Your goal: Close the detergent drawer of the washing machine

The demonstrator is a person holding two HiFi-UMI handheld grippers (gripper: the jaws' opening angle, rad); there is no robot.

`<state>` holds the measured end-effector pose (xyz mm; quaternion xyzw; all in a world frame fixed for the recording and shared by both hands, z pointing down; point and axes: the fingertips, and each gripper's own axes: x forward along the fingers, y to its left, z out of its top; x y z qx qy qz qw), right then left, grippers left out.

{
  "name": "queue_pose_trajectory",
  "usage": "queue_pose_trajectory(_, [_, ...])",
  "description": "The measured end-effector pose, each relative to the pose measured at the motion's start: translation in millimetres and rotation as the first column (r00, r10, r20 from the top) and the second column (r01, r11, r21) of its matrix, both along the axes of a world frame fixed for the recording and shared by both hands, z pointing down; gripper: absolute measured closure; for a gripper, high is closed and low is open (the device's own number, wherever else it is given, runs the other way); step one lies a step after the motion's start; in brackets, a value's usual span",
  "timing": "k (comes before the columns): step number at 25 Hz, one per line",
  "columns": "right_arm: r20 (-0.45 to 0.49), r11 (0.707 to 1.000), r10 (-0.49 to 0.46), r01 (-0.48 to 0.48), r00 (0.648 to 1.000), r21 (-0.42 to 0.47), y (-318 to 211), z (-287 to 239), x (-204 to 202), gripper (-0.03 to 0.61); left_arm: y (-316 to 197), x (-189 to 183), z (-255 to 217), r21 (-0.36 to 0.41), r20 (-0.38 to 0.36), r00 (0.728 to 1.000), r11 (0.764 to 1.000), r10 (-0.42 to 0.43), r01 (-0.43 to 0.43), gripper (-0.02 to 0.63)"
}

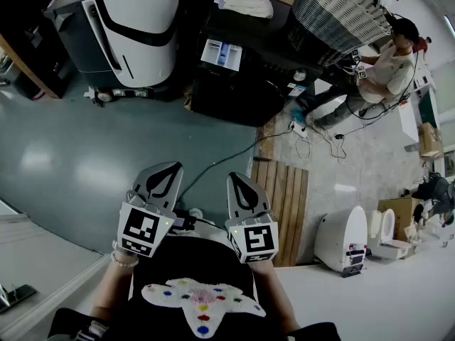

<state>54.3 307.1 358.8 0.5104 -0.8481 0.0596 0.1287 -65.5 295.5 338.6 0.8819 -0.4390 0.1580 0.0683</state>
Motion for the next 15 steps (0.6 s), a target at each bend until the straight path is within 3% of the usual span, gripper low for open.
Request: queue_pose_trajectory(15, [-0.006,1.0,-0.014,0.014,1.0,-0.003,-0.2,2.0,-1.6,0.575,-0.7,-0.3,3.8,-0.007,0.001,1.0,1.0,-0.003,0.003,0.603])
